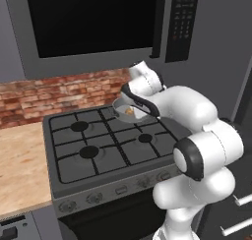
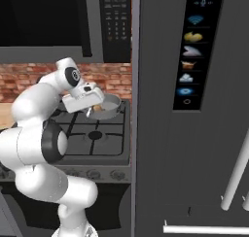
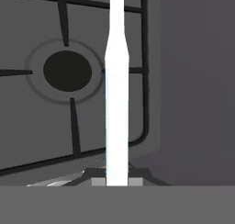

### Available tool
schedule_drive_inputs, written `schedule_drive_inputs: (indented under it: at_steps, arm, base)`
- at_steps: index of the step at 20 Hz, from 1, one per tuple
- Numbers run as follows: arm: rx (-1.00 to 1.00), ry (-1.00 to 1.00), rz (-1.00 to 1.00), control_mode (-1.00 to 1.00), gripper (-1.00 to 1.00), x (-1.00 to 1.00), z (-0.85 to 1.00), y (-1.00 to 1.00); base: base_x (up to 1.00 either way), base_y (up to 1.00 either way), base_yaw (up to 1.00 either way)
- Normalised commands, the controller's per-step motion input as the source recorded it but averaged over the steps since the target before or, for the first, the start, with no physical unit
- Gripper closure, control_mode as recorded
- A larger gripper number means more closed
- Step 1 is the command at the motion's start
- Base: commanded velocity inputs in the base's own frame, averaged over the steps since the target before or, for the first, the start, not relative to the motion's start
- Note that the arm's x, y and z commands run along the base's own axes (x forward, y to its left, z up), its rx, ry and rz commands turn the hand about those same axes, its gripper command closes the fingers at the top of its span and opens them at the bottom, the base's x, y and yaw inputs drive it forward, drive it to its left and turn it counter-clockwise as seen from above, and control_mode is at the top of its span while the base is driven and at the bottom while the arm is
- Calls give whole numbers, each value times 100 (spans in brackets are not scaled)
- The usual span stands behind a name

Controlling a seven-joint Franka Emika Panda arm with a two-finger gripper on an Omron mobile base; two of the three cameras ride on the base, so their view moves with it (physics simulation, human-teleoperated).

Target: Put the onion and garlic in the pot. Retrieve the spatula and lightly stir the vegetables in the pot.

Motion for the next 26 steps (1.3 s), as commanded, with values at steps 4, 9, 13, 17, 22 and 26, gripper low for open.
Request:
schedule_drive_inputs:
  at_steps: [4, 9, 13, 17, 22, 26]
  arm:
    - [-14, 38, 0, -100, 100, 2, 63, -8]
    - [-17, 29, 0, -100, 100, -1, 8, -5]
    - [-20, 21, 1, -100, 100, -6, 0, -1]
    - [-12, 2, 3, -100, 100, -16, 0, 0]
    - [-3, -11, 7, -100, 100, -32, -6, 0]
    - [-20, 1, 14, -100, 100, -3, 0, 0]
  base:
    - [0, 0, 0]
    - [0, 0, 0]
    - [0, 0, 0]
    - [0, 0, 0]
    - [0, 0, 0]
    - [0, 0, 0]
